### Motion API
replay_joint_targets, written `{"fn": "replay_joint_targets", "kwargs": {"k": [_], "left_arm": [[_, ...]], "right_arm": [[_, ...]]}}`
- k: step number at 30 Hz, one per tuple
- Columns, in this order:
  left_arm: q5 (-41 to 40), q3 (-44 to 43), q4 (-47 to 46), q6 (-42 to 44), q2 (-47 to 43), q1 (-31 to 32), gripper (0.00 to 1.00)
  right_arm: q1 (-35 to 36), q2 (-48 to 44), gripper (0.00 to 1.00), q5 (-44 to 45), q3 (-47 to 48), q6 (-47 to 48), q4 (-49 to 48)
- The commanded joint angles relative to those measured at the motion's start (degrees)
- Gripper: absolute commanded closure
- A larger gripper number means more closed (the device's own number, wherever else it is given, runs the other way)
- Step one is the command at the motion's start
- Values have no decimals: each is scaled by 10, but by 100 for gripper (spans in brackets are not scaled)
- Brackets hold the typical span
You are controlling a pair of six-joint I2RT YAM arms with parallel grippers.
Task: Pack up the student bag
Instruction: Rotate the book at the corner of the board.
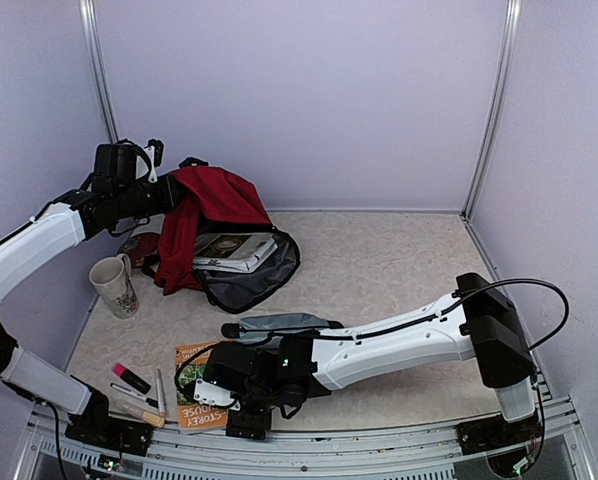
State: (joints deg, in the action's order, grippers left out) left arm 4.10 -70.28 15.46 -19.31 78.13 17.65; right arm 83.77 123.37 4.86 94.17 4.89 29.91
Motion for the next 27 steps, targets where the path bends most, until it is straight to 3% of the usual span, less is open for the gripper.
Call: {"fn": "replay_joint_targets", "kwargs": {"k": [1,7,14,17,21,27], "left_arm": [[23,0,-47,-12,-2,-3,100],[27,1,-47,-13,2,-3,100],[30,1,-48,-14,8,-3,100],[29,1,-47,-14,10,-3,100],[31,0,-48,-13,11,-3,100],[30,1,-48,-13,10,-3,100]], "right_arm": [[-7,41,0,32,28,-14,26],[-11,64,3,114,44,-40,47],[-75,6,27,158,-32,-138,-4],[-99,-15,30,146,-63,-165,-26],[-89,-27,24,104,-73,-130,-43],[-10,-27,11,28,-31,-30,-95]]}}
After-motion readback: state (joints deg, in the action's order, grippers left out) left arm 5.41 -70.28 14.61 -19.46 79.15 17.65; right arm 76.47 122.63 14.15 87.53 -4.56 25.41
